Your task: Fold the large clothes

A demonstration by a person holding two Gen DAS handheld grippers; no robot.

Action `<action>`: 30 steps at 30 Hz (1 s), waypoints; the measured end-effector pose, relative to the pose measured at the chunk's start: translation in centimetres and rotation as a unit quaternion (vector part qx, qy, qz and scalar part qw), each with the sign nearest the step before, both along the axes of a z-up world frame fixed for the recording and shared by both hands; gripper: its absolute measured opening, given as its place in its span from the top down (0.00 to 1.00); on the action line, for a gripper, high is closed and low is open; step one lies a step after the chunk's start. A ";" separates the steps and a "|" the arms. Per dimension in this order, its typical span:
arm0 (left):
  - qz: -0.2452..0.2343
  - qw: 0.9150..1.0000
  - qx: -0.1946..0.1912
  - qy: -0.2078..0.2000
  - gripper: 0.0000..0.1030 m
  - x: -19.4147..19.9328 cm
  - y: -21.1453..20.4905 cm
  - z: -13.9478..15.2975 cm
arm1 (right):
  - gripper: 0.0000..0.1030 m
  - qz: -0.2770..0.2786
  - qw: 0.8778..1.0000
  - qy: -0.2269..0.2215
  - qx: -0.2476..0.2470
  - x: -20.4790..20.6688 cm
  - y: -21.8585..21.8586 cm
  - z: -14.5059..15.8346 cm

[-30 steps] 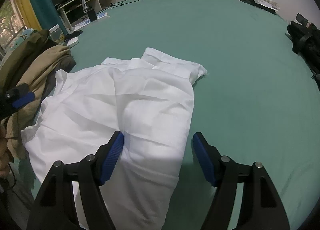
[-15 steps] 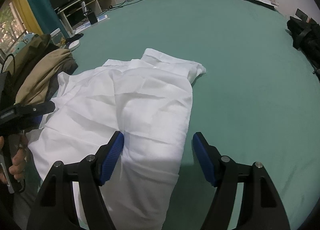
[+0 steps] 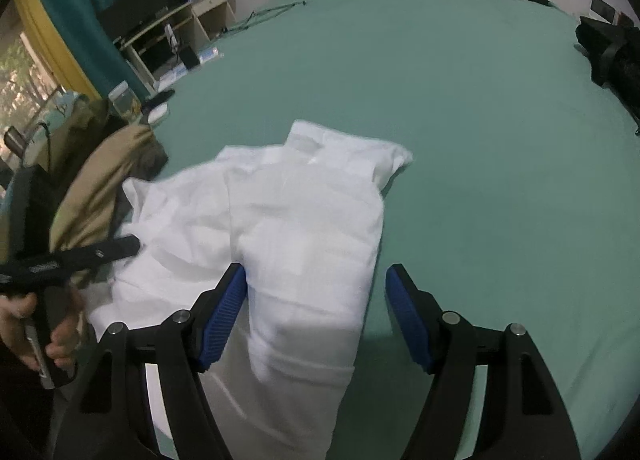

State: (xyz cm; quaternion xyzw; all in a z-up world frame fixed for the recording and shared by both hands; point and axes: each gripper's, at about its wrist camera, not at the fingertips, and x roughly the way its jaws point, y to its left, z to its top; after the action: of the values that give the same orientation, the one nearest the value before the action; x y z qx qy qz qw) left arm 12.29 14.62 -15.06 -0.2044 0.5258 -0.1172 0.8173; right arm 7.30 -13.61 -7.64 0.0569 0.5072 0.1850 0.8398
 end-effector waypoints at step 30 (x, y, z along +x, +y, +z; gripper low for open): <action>-0.103 0.992 -0.049 -0.056 0.11 -1.7 -5.4 0.8 | 0.38 0.025 0.999 0.024 0.010 1.5 1.5 -3.2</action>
State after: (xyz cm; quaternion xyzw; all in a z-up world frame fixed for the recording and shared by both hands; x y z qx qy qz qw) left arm 10.56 9.24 -14.29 -0.1819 0.4910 -0.2373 0.8183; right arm 8.75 -12.09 -10.84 0.0570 0.5261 0.2097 0.8222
